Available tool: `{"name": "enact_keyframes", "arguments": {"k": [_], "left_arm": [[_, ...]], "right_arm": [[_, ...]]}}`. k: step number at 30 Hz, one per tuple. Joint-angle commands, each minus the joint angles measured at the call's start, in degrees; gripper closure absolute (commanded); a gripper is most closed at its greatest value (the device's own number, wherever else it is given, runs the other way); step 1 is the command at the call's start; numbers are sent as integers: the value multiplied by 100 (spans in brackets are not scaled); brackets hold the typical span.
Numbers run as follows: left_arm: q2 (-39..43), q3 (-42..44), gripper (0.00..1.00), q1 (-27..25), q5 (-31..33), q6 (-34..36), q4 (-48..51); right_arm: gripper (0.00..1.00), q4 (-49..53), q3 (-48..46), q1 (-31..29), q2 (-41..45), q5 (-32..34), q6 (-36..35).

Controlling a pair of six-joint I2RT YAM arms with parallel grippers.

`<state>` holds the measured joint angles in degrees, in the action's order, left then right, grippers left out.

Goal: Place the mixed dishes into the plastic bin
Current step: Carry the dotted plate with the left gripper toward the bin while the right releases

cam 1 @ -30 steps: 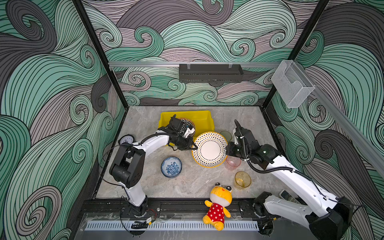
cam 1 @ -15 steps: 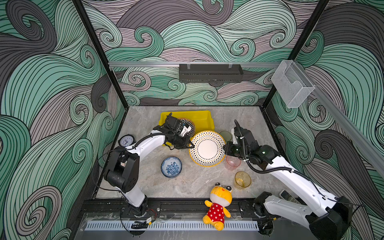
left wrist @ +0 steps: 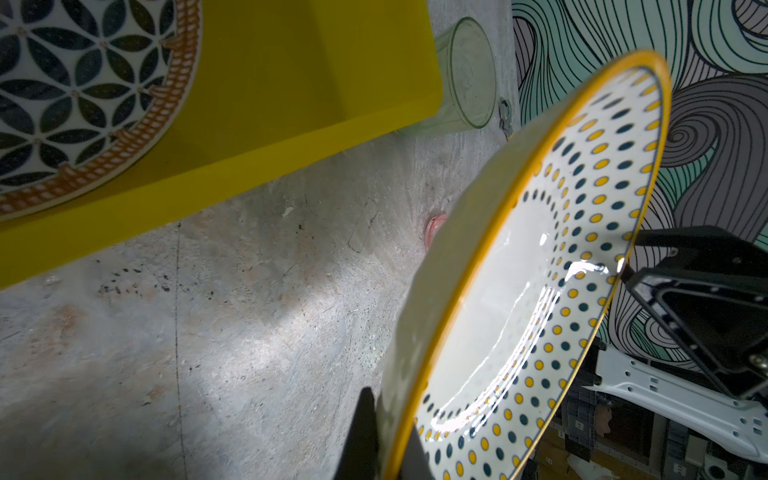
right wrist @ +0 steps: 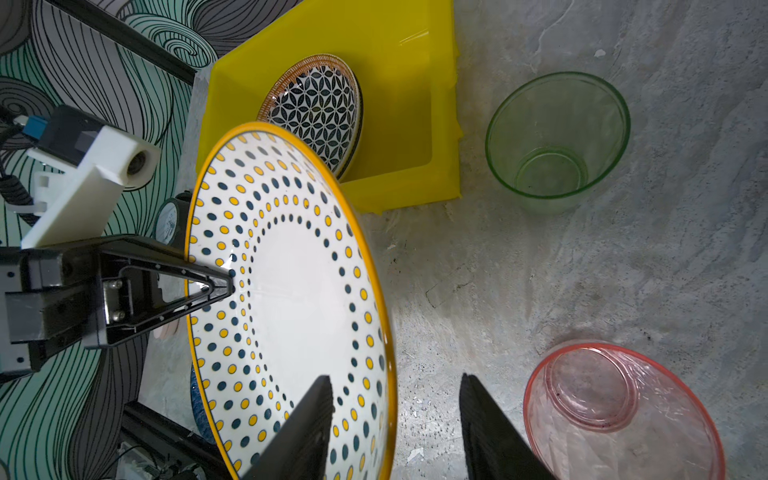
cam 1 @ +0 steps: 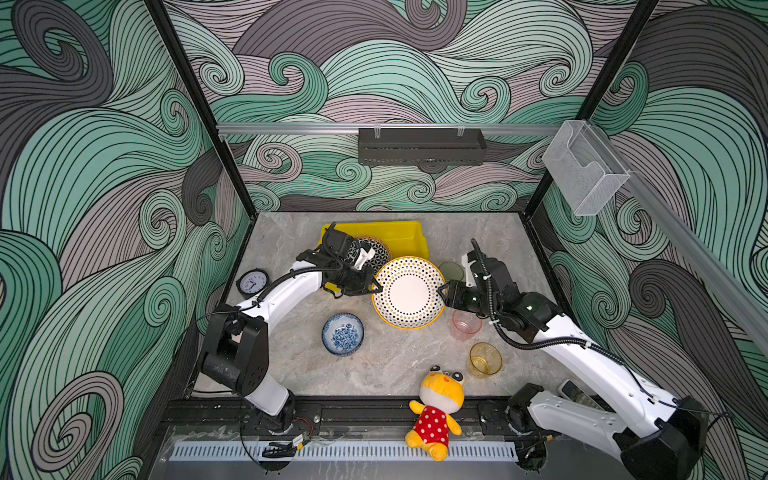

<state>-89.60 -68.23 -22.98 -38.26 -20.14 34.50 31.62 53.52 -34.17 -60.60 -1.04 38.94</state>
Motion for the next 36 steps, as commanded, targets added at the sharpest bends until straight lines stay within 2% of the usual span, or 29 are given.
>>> {"name": "enact_keyframes", "arguments": {"k": [1,13,36], "left_arm": [[319,-471,100,103,27,35,260],[312,-755,100,415,359,82,663],[-141,-1719,100,925,1633,77,1115]], "right_arm": [[44,120,27,-23,148,238,-96],[35,112,84,-28,383,555,-384],[34,173,485,-24,-254,619,-840]]}}
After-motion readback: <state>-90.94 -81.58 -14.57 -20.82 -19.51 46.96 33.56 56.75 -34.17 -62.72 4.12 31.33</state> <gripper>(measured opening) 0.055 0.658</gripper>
